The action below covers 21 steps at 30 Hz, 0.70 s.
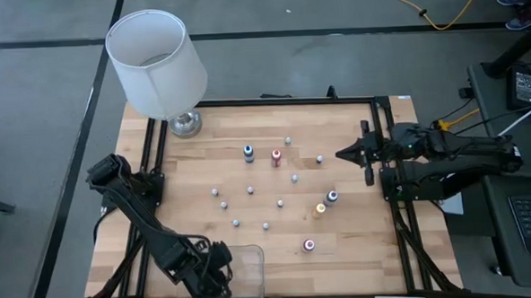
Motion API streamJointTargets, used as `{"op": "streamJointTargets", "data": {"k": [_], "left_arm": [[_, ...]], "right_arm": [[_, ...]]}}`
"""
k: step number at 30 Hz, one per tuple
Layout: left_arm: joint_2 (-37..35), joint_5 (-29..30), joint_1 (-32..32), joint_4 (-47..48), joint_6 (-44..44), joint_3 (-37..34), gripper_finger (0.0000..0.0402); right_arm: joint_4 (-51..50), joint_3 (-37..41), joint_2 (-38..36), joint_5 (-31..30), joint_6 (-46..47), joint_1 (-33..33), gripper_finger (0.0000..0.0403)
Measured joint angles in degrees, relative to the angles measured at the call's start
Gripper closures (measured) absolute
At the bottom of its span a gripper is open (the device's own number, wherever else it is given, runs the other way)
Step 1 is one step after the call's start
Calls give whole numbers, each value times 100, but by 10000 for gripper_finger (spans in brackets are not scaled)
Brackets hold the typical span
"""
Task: Pick & Place food coloring
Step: Put the bottom small green food coloring bottle into the bin
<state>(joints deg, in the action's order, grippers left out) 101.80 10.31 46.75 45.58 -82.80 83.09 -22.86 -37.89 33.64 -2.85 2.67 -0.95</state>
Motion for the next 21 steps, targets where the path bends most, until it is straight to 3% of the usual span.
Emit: {"op": "streamJointTargets", "data": {"k": [8, 21], "left_arm": [[253, 165, 8, -862, -628, 2, 331], [594, 72, 108, -603, -1842, 2, 331]], "right_arm": [[-143, 2, 181, 88, -168, 0, 379], [-179, 2, 226, 448, -614, 0, 380]]}}
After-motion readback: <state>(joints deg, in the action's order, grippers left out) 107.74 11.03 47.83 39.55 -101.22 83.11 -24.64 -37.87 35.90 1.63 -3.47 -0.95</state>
